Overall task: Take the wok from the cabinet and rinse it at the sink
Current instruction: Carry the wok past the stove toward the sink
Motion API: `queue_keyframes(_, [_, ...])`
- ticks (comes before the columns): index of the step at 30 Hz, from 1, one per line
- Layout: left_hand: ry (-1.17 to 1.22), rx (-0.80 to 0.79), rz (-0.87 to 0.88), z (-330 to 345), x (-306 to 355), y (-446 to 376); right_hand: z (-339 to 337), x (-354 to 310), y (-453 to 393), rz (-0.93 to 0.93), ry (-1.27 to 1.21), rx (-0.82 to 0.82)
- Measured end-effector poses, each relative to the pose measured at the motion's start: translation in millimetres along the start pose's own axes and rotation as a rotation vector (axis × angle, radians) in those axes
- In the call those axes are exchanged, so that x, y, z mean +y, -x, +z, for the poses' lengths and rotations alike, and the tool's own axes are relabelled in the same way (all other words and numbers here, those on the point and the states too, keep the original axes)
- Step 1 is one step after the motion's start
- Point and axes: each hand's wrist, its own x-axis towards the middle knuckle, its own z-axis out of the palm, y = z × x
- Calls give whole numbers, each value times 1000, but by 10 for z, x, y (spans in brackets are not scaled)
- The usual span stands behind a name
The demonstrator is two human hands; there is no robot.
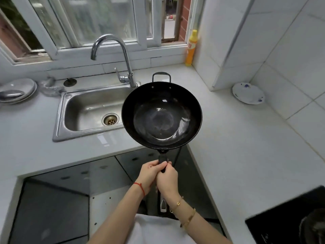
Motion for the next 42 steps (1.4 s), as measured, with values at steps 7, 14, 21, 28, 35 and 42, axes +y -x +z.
queue_keyframes(7, [84,184,11,-469,70,64,476,-220,-11,-65,73,-160])
queue_keyframes(14, [183,301,13,-1033,208,-49,1059,-464,-119,-92,114,-254])
queue_keyframes(21, [216,326,-6,-1645,448,-301,1685,-710,-323,-114,134,-283])
queue_keyframes(28, [218,290,-29,-2082,786,-559,2137,-1028,-523,-118,144,-249])
queue_keyframes(35, [228,267,-43,-2248,1086,-801,2339,-1263,-813,-144,181,-211])
queue_keyframes(42, [226,266,-78,-2354,1116,-999,2486,-1215,-1024,-107,179,-231])
